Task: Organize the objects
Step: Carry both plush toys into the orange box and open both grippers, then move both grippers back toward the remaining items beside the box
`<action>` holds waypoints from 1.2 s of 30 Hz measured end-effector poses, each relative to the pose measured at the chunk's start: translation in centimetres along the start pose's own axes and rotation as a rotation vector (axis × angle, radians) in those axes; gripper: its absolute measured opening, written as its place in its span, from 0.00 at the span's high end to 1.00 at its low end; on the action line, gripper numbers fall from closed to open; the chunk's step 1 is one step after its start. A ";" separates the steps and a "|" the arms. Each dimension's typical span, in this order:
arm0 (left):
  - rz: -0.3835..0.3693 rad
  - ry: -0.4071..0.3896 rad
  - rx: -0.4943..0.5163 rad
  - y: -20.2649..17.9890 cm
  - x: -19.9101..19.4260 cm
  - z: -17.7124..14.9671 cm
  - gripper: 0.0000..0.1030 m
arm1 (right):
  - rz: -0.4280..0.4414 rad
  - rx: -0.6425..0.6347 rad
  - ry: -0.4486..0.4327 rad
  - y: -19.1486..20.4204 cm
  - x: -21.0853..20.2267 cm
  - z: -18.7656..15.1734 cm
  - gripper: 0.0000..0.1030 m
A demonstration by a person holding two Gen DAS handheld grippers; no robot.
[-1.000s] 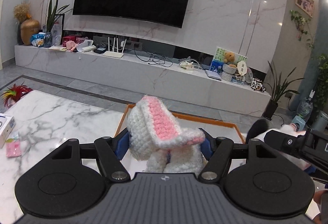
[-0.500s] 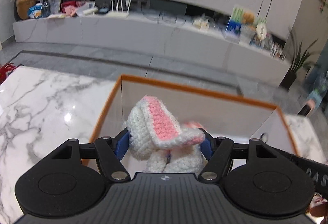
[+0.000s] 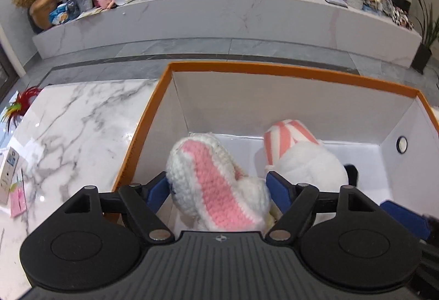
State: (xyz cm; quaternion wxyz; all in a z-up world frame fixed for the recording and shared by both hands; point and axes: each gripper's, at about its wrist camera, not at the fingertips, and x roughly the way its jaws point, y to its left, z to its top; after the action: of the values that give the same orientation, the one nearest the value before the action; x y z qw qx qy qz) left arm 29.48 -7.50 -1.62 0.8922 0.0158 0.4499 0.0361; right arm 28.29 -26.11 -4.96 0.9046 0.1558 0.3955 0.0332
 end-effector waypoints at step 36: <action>-0.279 -0.045 0.084 3.5 -14.4 -13.6 0.04 | -0.009 0.031 -0.118 -5.5 -17.4 -11.3 0.17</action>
State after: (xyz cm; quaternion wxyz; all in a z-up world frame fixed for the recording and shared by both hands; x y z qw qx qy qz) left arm 9.79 -5.22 2.06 0.8970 -0.0086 0.4287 -0.1075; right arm 7.79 -31.64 -1.64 0.9239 0.1696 0.3427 0.0140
